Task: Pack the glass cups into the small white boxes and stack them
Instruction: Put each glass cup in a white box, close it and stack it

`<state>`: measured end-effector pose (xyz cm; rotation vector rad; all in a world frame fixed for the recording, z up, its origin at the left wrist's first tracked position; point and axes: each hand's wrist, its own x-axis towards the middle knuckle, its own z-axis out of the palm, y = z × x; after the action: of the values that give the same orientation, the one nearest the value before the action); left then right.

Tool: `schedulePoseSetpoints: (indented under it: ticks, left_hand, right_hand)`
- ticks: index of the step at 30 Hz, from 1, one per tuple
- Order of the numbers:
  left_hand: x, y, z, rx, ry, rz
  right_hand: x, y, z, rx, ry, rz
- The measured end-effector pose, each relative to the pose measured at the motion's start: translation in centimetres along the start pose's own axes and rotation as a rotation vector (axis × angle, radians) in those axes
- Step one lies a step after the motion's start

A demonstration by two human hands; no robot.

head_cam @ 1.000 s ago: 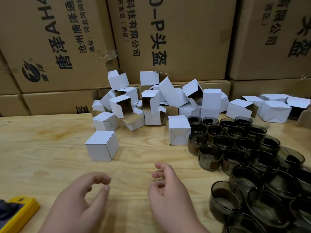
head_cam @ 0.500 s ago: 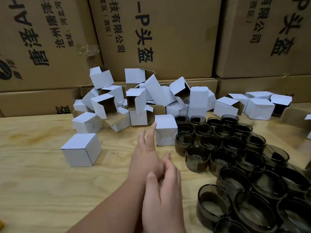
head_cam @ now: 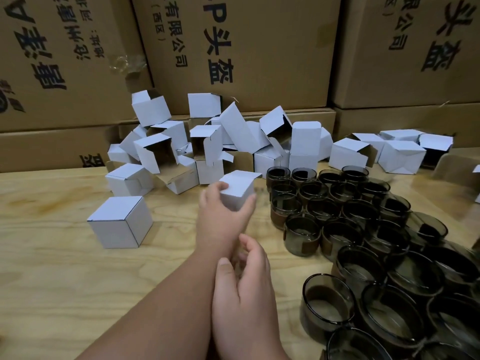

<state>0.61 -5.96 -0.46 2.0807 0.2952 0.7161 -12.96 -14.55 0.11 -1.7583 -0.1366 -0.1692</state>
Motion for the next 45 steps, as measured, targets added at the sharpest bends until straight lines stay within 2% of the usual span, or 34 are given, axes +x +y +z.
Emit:
schedulePoseSetpoints:
  ticks: [2,7,11,13,15,20,24,27,30,33,35,37,39,42,45]
  left_hand:
    - [0.2,0.1,-0.4,-0.113,0.075,-0.103]
    - [-0.1,0.3,-1.0,-0.212,0.156,-0.188]
    - [-1.2,0.3,-3.4,-0.683,0.233,-0.331]
    - [-2.0,0.2,-4.8,-0.898,0.185,-0.479]
    - [-3.7,0.5,-6.3,-1.064,0.064,-0.568]
    - [-8.3,0.7,-9.8,-1.259,-0.088,-0.617]
    - [-10.1,1.2,-10.5,-1.165,-0.135,-0.626]
    - [-10.7,1.3,-10.0,-1.021,0.008,-0.527]
    - [-11.1,0.9,-9.6,-0.707,0.196,-0.334]
    - [-10.9,0.7,-9.3,-0.388,0.158,-0.063]
    - [-10.4,0.7,-9.2,-0.247,0.103,0.038]
    - [-10.1,0.9,-9.2,-0.26,0.104,0.089]
    - [-10.4,1.1,-9.3,-0.392,0.099,0.14]
    - [-11.3,1.3,-9.5,-0.551,-0.002,0.183]
    - [-11.6,1.1,-9.2,-0.546,-0.081,0.179]
  right_hand:
    - [0.0,0.0,0.0,-0.001,-0.011,0.011]
    - [0.0,-0.1,0.2,-0.002,0.004,0.03]
    - [0.1,0.2,0.3,-0.011,0.026,0.03]
    - [0.2,0.4,0.2,-0.005,0.029,0.017]
    - [0.3,0.4,0.2,0.014,0.03,0.017]
    - [-0.2,0.1,0.0,0.179,0.052,0.035]
    - [-0.7,-0.2,-0.3,0.295,0.04,0.015]
    - [-0.4,-0.3,-0.5,0.339,0.061,0.026]
    - [0.1,-0.4,-0.6,0.344,0.124,-0.013]
    - [0.3,-0.4,-0.6,0.293,0.172,-0.077]
    - [0.2,-0.4,-0.5,0.214,0.196,-0.14]
    - [0.1,-0.3,-0.4,0.138,0.257,-0.233]
    - [-0.1,-0.4,-0.3,0.077,0.29,-0.295]
    - [-0.2,-0.1,-0.4,0.053,0.26,-0.306]
    - [-0.2,0.1,-0.5,0.029,0.255,-0.283]
